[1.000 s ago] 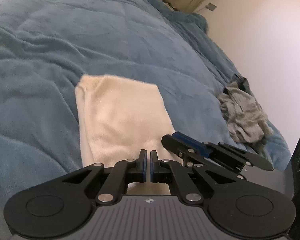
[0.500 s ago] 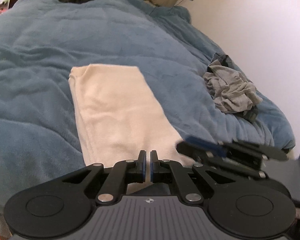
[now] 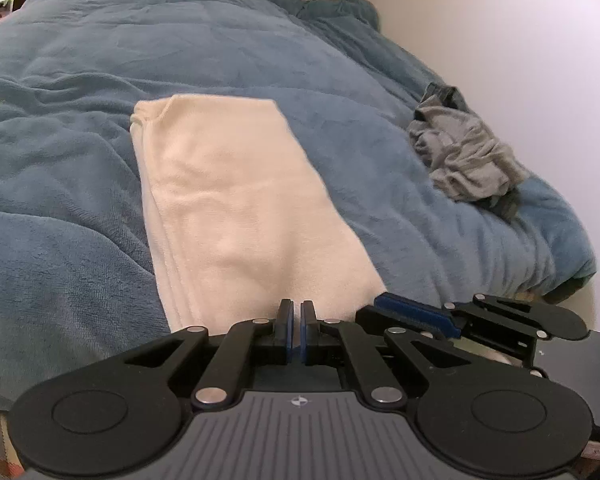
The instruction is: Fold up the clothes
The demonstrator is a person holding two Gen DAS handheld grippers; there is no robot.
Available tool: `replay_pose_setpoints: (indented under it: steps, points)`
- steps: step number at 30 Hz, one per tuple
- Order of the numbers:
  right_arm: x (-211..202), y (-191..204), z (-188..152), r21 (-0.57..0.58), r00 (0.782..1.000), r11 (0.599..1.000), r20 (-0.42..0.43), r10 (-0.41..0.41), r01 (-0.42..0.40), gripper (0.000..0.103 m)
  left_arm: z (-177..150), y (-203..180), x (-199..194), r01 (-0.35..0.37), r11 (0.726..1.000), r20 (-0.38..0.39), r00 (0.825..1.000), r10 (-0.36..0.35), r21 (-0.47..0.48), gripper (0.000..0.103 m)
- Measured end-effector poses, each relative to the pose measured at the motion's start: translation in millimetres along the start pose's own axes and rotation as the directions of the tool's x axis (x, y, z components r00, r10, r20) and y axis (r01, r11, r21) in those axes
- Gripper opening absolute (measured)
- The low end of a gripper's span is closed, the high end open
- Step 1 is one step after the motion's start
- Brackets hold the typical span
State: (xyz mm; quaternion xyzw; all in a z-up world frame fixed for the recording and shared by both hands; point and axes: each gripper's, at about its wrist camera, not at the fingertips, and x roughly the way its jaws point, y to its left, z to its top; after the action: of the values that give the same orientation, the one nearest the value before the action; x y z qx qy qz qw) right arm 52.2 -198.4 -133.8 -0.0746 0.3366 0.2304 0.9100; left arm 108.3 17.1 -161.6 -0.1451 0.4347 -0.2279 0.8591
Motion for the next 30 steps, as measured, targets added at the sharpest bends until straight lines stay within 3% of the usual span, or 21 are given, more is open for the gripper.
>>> replay_pose_setpoints:
  steps: [2,6,10,18,26,28,30]
  points:
    - [0,3,12,-0.004,0.999,1.0,0.04,0.007,-0.007,0.013,3,0,-13,0.003,1.0,0.035,0.999,-0.003,-0.009,0.002]
    - [22,12,34,-0.021,0.997,0.999,0.079,0.026,-0.025,0.011,16,9,-27,-0.057,0.998,0.11,0.992,0.06,-0.031,0.002]
    - [54,23,37,-0.018,0.999,0.999,0.034,0.036,-0.035,0.009,19,30,-14,-0.095,0.993,0.078,0.992,0.101,-0.072,0.002]
    - [26,36,-8,-0.074,0.998,0.996,-0.041,0.055,-0.058,0.008,-9,47,-18,-0.059,0.993,0.022,0.998,0.061,-0.104,0.002]
    - [35,52,28,-0.093,0.995,0.992,0.053,0.089,-0.083,0.009,-17,47,-24,-0.057,0.991,0.031,0.998,0.061,-0.125,0.002]
    - [51,55,30,-0.085,0.997,0.993,0.018,0.079,-0.077,0.009,-17,49,-26,-0.073,0.988,0.028,0.997,0.077,-0.135,0.0]
    - [59,53,21,-0.078,0.997,0.994,-0.015,0.071,-0.072,0.009,-17,54,-31,-0.079,0.986,0.026,0.996,0.084,-0.147,0.005]
